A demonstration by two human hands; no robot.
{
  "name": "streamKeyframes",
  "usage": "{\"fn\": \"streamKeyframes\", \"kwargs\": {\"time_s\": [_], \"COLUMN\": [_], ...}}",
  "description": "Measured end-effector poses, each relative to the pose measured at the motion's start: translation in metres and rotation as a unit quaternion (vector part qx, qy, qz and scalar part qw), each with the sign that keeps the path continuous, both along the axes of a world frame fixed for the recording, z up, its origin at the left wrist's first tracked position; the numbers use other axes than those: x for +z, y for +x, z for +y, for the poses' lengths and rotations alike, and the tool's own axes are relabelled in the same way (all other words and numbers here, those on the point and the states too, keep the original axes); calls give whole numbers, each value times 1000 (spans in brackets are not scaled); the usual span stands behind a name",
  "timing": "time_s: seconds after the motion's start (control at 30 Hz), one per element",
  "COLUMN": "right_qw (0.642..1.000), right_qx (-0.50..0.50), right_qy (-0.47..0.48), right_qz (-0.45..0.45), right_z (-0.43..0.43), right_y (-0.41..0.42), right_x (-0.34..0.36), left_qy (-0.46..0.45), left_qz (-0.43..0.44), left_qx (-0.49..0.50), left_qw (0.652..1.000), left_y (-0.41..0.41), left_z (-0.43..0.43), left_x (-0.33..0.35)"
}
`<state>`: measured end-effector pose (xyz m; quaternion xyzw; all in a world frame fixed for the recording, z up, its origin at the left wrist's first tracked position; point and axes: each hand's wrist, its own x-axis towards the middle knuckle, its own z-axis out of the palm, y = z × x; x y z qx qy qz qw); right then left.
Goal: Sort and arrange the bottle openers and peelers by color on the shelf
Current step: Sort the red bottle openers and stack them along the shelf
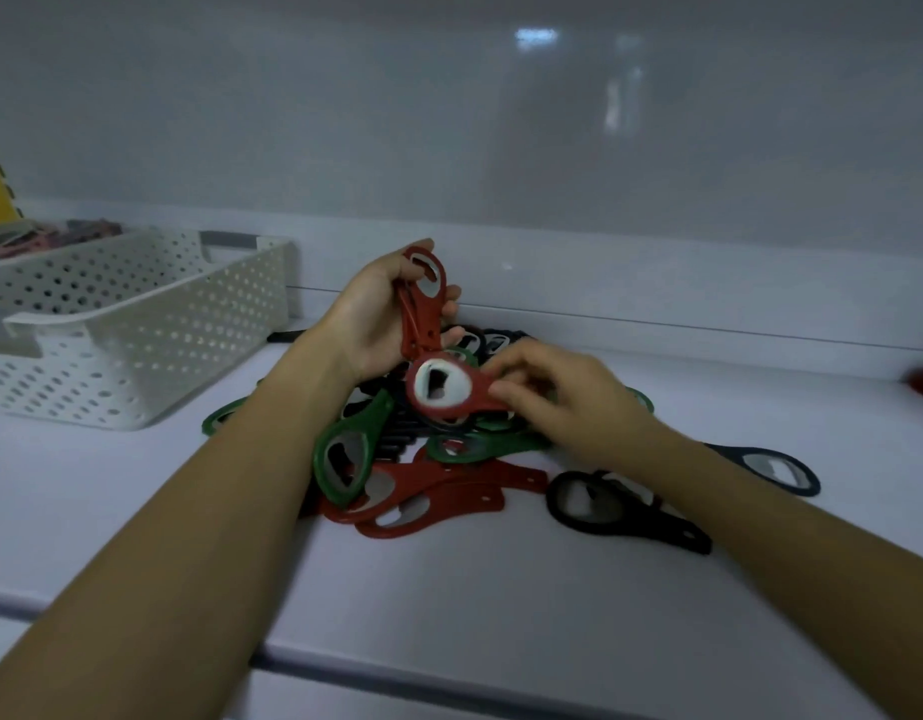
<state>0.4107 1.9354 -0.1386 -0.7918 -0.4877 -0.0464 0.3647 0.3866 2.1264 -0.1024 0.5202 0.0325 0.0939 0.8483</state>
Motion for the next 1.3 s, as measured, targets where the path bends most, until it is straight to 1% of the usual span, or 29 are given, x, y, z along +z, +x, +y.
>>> {"fn": "streamKeyframes", "kwargs": {"time_s": [0.07, 0.1, 0.17, 0.2, 0.23, 0.27, 0.3, 0.33, 0.37, 0.47, 0.53, 0.6, 0.7, 0.77, 0.8, 0.83, 0.9, 0.93, 0.97, 1.1, 1.17, 1.23, 1.3], "right_qw": [992, 978, 930, 904, 885, 874, 870, 874, 887, 944, 959, 967, 980, 990, 995, 997, 977, 964, 957, 960, 964, 973, 985], "right_qx": [-70, -99, -126, -128, -126, -123, -121, -123, -130, -159, -156, -152, -165, -128, -87, -45, 7, 19, 24, 23, 25, 19, 6], "right_qy": [76, 124, 216, 246, 263, 271, 270, 262, 246, 158, 128, 119, 88, 47, 6, -57, -212, -263, -284, -266, -251, -224, -167], "right_qz": [75, 132, 270, 326, 363, 385, 395, 390, 367, 243, 200, 168, 72, 42, 43, 41, -10, -44, -64, -87, -78, -44, 35], "right_z": [-7, -9, -8, -6, -3, 1, 4, 7, 9, 11, 10, 8, 3, -6, -12, -17, -24, -26, -26, -22, -23, -25, -28], "right_y": [11, 14, 18, 18, 17, 17, 15, 13, 11, 9, 10, 11, 9, 3, -1, -5, -11, -11, -11, -11, -9, -8, -4], "right_x": [4, 5, 8, 9, 9, 8, 8, 7, 6, 2, 0, 1, 4, 8, 11, 13, 15, 14, 14, 17, 15, 14, 17], "left_qy": [-5, -1, 9, 11, 17, 32, 56, 81, 101, 111, 114, 114, 67, 3, -28, -53, -74, -73, -72, -68, -51, -37, -30], "left_qz": [-1, 3, 14, 17, 16, 11, 4, -1, -3, 3, 5, 4, -16, -40, -53, -63, -70, -67, -61, -50, -49, -51, -54], "left_qx": [3, -7, -42, -59, -66, -63, -53, -38, -23, -9, -9, 0, 30, 45, 47, 50, 55, 53, 47, 8, -4, -11, -16], "left_qw": [1000, 1000, 999, 998, 998, 997, 997, 996, 995, 994, 993, 993, 997, 998, 997, 995, 993, 994, 994, 996, 997, 998, 998], "left_y": [1, 2, 1, 0, 0, 1, 2, 3, 3, 6, 6, 5, 5, 6, 7, 6, 5, 4, 3, 3, 3, 4, 4], "left_z": [0, -2, -10, -16, -23, -30, -36, -41, -44, -45, -44, -45, -46, -40, -37, -32, -25, -24, -23, -24, -25, -24, -24], "left_x": [0, -1, -1, -1, -2, -4, -7, -9, -11, -14, -14, -14, -11, -9, -8, -7, -5, -5, -5, -6, -7, -8, -9]}}
